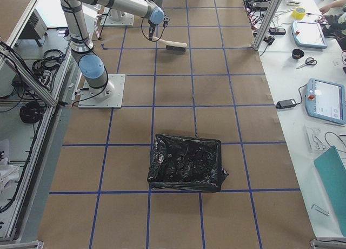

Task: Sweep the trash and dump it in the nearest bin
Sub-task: 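Tip the dustpan over the black bag with left while right sets brush down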

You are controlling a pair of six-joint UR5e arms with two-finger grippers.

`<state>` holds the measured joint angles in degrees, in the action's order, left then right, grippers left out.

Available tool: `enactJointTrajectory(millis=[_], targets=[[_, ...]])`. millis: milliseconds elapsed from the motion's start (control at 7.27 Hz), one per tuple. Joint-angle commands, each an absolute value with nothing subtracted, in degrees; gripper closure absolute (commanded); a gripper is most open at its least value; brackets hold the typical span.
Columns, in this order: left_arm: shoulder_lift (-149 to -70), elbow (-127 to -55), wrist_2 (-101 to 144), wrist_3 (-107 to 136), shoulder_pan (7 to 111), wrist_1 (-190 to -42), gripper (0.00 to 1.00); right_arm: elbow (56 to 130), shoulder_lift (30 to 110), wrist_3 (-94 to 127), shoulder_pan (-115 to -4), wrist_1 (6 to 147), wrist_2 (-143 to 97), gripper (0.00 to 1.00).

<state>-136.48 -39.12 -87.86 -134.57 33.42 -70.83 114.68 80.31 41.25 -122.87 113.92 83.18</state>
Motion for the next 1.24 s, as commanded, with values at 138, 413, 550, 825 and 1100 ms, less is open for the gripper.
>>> enactJointTrajectory(millis=[138,413,550,825,1100], targets=[[-135.89,-41.91,-90.86,-139.29,33.22,-58.98,1.0,114.35,80.07,40.43,-122.87,114.6,84.19,0.23],[-134.4,-52.24,-93.4,-146.9,33.4,-36.52,1.0,114.0,80.33,40.08,-122.26,114.7,84.98,0.01],[-132.38,-55.51,-96.12,-147.56,34.09,-34.91,1.0,112.86,81.12,37.82,-122.08,114.52,87.95,0.01],[-130.62,-56.34,-97.29,-148.09,35.41,-34.54,1.0,106.56,82.43,31.48,-121.03,110.51,89.65,0.0],[-129.38,-58.96,-101.24,-148.18,37.35,-34.02,1.0,96.82,84.89,29.01,-119.36,101.74,88.95,0.0]])
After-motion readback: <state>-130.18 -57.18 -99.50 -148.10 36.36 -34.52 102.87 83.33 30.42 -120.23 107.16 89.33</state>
